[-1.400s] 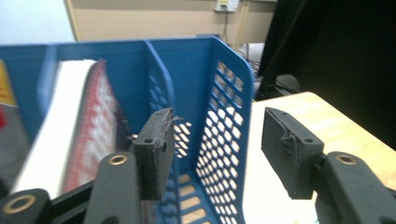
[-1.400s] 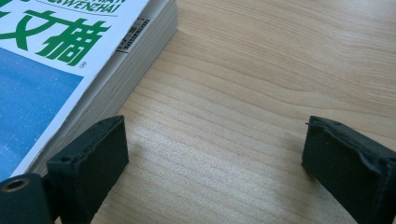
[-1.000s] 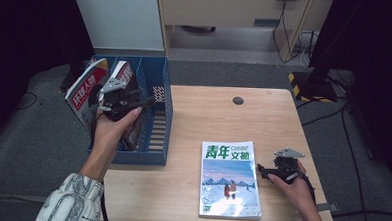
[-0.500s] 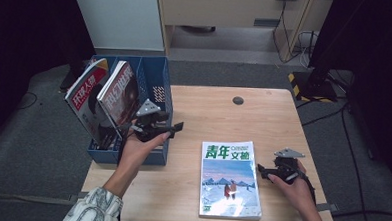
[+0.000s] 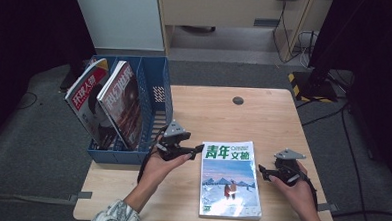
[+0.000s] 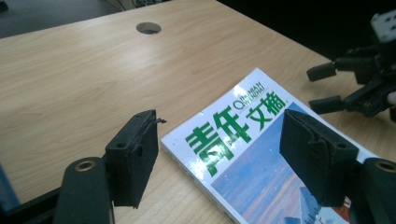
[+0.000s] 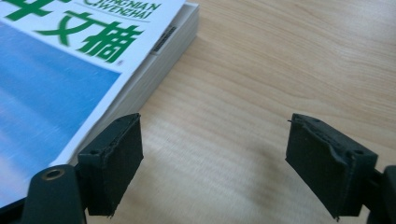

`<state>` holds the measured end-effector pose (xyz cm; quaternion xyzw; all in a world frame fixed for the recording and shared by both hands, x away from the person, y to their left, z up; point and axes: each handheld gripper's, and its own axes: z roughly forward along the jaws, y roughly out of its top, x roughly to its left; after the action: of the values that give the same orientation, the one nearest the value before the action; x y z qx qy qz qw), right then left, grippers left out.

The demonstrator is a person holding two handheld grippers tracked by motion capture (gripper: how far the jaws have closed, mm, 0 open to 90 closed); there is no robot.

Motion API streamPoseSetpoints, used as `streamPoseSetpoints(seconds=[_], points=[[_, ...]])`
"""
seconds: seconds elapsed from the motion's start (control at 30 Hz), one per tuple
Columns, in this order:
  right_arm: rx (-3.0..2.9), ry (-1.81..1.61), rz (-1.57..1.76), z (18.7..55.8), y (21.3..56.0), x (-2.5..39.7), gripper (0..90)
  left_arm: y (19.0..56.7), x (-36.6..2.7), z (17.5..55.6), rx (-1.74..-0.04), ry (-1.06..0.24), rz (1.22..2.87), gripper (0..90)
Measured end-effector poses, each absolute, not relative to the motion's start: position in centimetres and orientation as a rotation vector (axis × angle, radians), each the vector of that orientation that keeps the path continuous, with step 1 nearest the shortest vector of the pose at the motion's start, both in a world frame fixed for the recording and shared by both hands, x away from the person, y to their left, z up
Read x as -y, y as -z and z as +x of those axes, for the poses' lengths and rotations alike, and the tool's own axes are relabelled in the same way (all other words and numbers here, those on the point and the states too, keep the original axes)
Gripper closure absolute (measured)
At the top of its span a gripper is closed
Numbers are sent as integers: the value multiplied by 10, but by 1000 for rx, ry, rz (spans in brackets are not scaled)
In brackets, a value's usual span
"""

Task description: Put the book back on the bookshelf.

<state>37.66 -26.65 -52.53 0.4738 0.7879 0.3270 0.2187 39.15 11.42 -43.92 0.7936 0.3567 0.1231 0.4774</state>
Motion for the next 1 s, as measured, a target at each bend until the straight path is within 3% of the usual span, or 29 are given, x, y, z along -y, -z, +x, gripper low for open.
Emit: streamPoseSetpoints(seconds=[0.4, 0.67, 1.0], points=[[-2308, -1015, 1235, 336, 501, 253, 78, 475, -74, 379, -818, -277, 2042, 261], [-2480, -1009, 1184, 334, 511, 235, 58, 497, -59, 367, -771, -273, 2154, 254], [-2531, -1031, 1231, 337, 521, 226, 38, 516, -64, 371, -866, -166, 2113, 203]])
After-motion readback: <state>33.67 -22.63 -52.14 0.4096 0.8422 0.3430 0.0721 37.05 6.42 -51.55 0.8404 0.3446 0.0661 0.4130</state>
